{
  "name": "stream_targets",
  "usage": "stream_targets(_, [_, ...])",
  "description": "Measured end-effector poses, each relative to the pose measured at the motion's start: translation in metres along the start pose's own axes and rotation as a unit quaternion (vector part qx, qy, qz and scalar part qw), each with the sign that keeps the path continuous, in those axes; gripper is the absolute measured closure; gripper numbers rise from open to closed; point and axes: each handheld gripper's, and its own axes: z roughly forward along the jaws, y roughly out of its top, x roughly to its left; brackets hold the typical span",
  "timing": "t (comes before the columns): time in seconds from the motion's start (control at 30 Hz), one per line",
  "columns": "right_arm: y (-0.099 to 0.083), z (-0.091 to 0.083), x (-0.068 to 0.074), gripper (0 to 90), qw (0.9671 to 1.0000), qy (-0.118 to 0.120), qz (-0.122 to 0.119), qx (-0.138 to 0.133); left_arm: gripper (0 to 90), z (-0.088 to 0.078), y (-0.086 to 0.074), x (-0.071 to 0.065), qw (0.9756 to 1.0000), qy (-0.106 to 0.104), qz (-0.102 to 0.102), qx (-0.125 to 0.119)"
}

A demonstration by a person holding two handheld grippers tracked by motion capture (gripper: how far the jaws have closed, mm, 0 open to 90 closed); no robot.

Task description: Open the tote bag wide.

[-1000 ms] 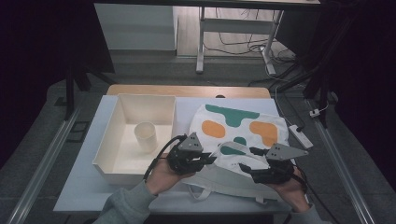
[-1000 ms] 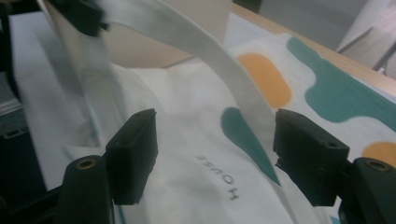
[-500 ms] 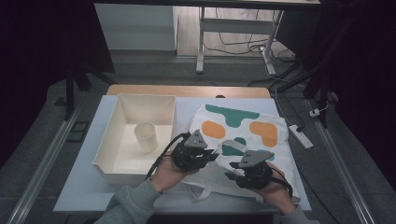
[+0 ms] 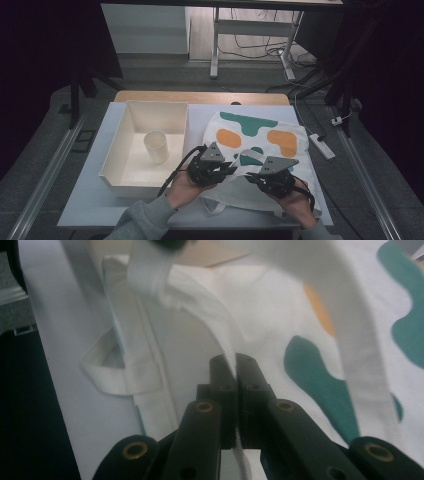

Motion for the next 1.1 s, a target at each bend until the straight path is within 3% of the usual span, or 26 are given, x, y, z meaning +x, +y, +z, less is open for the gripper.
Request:
stream_targets(0.2, [0.007, -0.014, -0.004, 87.9, 0.9996, -0.008, 0.002, -0.027, 79.4, 0.005, -0.003, -0.002, 1.0, 0.004, 0.002, -0.007])
stream_targets(0.47, [0.024, -0.032, -0.004, 87.9, 0.9977, -0.001, 0.0, -0.067, 78.3, -0.009, 0.0, -0.003, 0.9987, -0.001, -0.002, -0.05])
stream_targets(0.6, [0.029, -0.032, -0.007, 87.9, 0.9974, -0.006, -0.001, -0.072, 75.1, -0.009, 0.0, 0.0, 0.9985, 0.012, -0.005, -0.053])
stream_targets(0.73, [0.029, -0.023, -0.02, 87.9, 0.9975, -0.014, 0.011, -0.069, 71.0, -0.005, 0.0, 0.004, 0.9987, 0.021, -0.01, -0.046])
stream_targets(0.9, [0.024, -0.015, -0.04, 87.9, 0.996, -0.024, 0.04, -0.076, 49.7, -0.001, -0.001, -0.001, 0.9989, 0.031, 0.001, -0.035])
stream_targets(1.1, [0.024, -0.01, -0.056, 87.9, 0.9942, -0.032, 0.056, -0.086, 39.3, -0.004, -0.004, -0.014, 0.9992, 0.021, 0.029, -0.02])
